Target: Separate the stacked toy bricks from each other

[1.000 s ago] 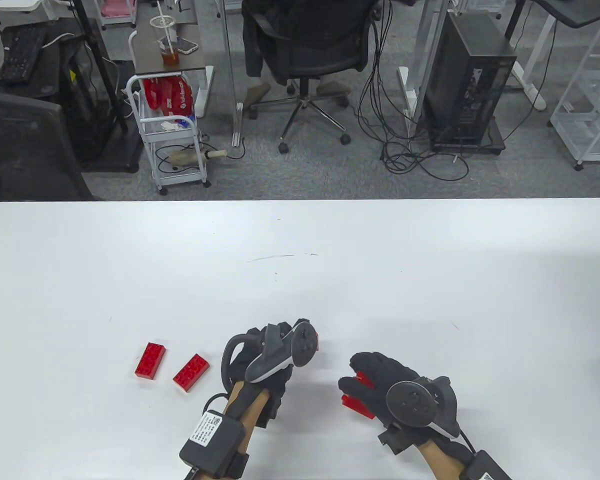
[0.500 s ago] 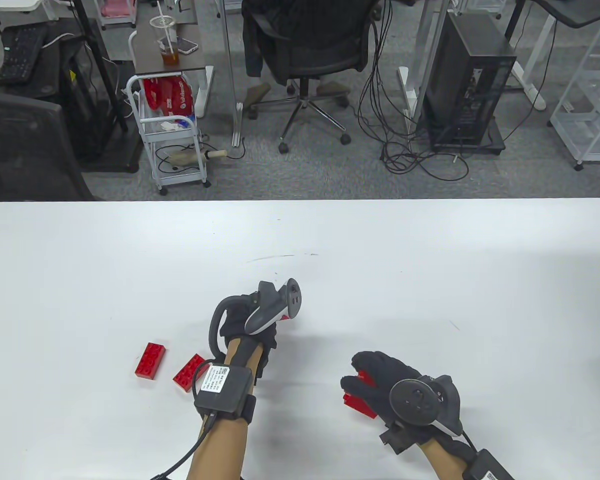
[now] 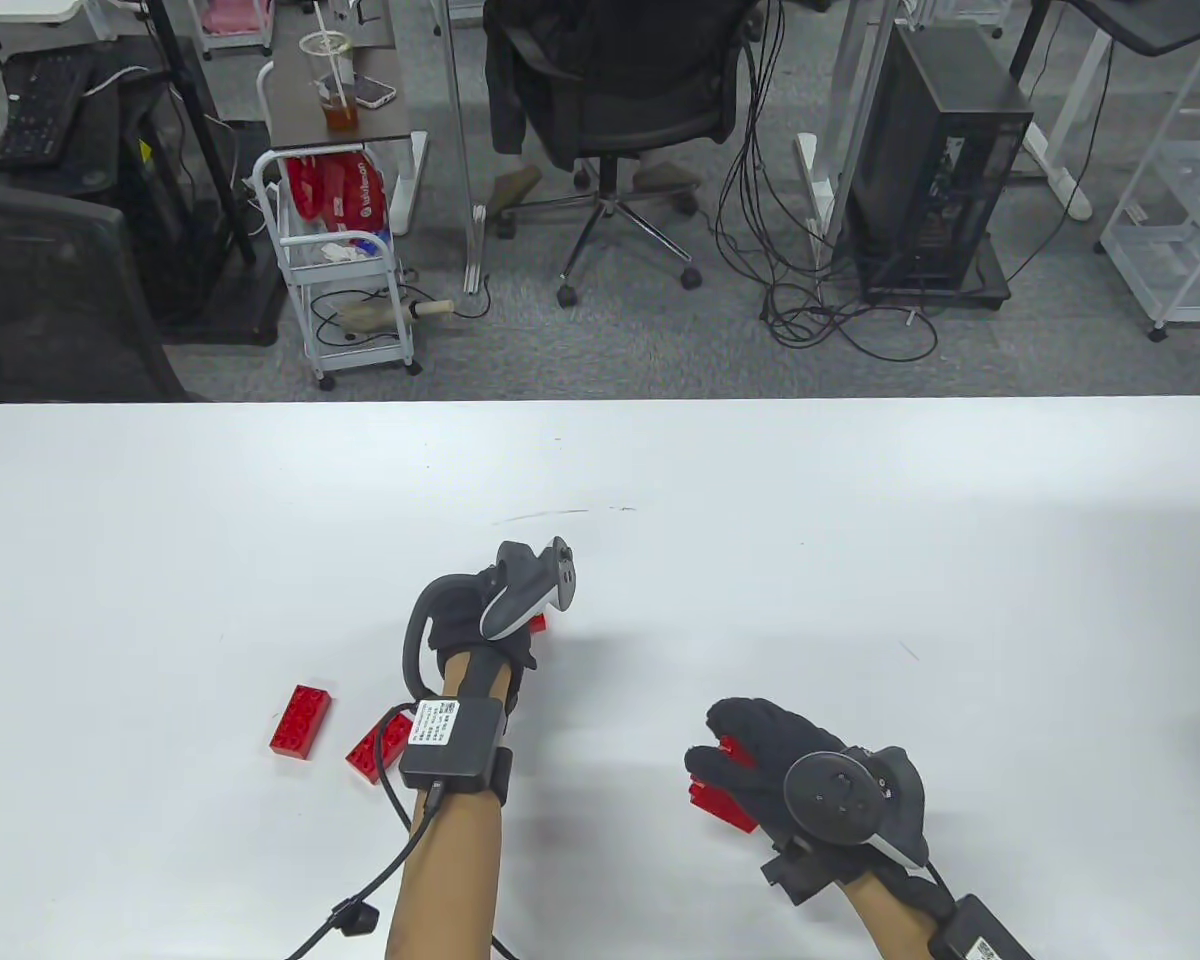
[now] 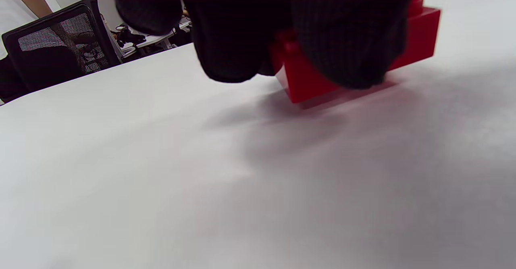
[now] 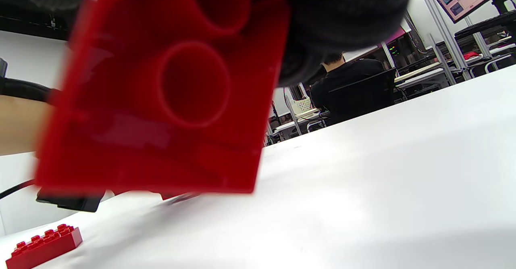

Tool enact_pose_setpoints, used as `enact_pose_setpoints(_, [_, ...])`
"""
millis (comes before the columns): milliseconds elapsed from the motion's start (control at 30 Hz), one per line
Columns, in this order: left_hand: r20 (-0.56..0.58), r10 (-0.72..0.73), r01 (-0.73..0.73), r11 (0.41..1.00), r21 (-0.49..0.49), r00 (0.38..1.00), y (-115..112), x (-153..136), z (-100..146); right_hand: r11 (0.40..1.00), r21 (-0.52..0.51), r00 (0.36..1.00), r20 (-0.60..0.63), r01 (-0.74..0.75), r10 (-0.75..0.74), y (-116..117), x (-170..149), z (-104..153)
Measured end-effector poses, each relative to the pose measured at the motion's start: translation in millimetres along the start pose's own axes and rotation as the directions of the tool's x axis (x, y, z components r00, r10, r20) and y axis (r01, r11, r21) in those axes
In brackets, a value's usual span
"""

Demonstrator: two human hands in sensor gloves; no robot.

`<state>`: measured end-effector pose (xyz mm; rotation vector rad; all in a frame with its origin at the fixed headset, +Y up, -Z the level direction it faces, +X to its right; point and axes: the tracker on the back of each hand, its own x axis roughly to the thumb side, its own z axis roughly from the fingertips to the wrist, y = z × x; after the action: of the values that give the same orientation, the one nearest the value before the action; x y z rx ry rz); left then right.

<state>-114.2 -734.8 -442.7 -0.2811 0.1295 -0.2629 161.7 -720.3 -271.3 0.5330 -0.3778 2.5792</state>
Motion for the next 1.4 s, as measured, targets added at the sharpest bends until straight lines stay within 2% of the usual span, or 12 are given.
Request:
enact_pose_setpoints(233, [-0.012, -0.020, 0.020, 1.000, -0.015, 1.000, -7.4, 0.4, -3.1, 1.000, 0.002, 1.000, -0.001, -0.001, 0.001, -0.3, 0.3, 0.2])
enact_pose_setpoints(433, [-0.031, -0.012, 0.011, 1.000, -0.025, 0.999, -0.6, -4.9, 0.7, 1.000, 0.000, 1.000, 0.004, -0.004, 0.004, 0.0, 0.5, 0.4])
enact_pose_setpoints(567, [0.012, 0.019, -0.019, 0.999, 0.036, 1.000, 13.5, -7.9, 18.5, 1.000, -0.003, 1.000, 0.008, -0.016, 0.016, 0.2, 0.6, 0.4])
enact_pose_setpoints(767, [0.198, 0.049, -0.079, 0.986, 0.147, 0.979, 31.7, 4.5, 66.6, 0.999, -0.036, 1.000, -0.004, 0.003, -0.003, -2.5, -2.6, 0.9])
enact_pose_setpoints(867, [0.331, 0.065, -0.135, 0.972, 0.191, 0.941, 38.4, 14.5, 98.5, 0.997, -0.072, 0.999, -0.022, 0.025, -0.027, -4.7, -5.6, 1.7])
enact_pose_setpoints(1000, [0.454, 0.042, -0.164, 0.958, 0.235, 0.890, 41.1, 25.7, 140.2, 0.993, -0.109, 0.998, -0.032, 0.047, -0.051, -7.3, -9.5, 2.8])
enact_pose_setpoints(1100, [0.545, 0.082, -0.232, 0.950, 0.211, 0.834, 36.3, 30.1, 163.4, 0.992, -0.117, 0.998, -0.033, 0.048, -0.053, -7.3, -11.4, 3.1])
enact_pose_setpoints(1233, [0.630, 0.218, -0.389, 0.910, 0.145, 0.746, 24.5, 32.5, 180.4, 0.991, -0.112, 0.997, -0.025, 0.067, -0.070, -6.5, -10.8, 3.4])
enact_pose_setpoints(1400, [0.663, 0.311, -0.506, 0.854, 0.119, 0.681, 4.9, 37.5, 184.9, 0.991, -0.079, 0.994, 0.004, 0.107, -0.106, -4.3, -6.8, 5.1])
